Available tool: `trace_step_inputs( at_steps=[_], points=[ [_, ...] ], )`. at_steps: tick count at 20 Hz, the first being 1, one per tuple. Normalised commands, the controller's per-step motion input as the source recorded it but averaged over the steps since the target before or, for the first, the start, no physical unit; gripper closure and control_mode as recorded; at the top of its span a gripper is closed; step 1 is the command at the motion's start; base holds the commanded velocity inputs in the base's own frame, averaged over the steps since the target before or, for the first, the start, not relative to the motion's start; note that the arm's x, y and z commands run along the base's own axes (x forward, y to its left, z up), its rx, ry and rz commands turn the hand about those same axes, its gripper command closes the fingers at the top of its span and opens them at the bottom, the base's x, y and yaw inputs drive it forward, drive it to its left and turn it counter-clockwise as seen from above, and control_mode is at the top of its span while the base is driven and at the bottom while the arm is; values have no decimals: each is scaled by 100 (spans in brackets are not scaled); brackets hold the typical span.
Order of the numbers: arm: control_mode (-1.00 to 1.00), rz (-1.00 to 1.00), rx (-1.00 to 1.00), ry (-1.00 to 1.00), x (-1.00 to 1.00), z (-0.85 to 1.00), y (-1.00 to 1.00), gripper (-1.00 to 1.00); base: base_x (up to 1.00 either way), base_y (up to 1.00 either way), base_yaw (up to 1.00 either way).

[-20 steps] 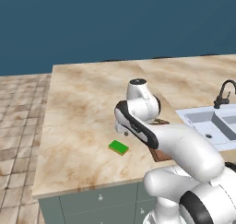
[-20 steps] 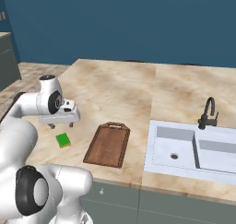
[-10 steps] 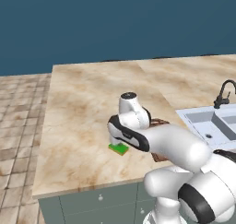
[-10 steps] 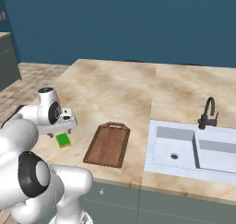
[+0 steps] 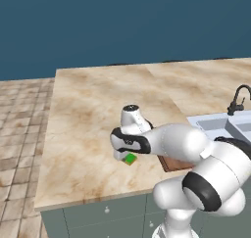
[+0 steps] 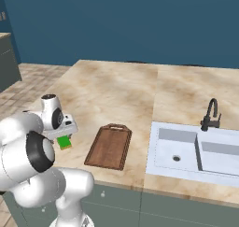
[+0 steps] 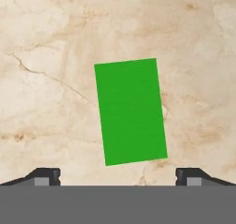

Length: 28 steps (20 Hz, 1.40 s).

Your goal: Pick up the sponge from the counter and clean the cutting board by briefly scrubbing or pressing down on the cutting board. Once finished, release the sponge.

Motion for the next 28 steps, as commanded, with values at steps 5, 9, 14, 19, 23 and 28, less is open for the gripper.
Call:
trace_step_inputs(
  at_steps=[5, 9, 14, 19, 23, 28],
  points=[
    [-100, 5, 0, 0, 12, -22, 0, -100, 0, 0, 0],
    [-100, 1, 0, 1, 10, -18, 0, -100, 0, 0, 0],
    [-100, 2, 0, 3, 11, -21, 3, -100, 0, 0, 0],
    [-100, 1, 0, 2, 12, -20, 5, -100, 0, 0, 0],
    [-100, 1, 0, 0, 12, -12, 1, -100, 0, 0, 0],
    [-100, 1, 0, 0, 8, -14, 2, 100, 0, 0, 0]
  ],
)
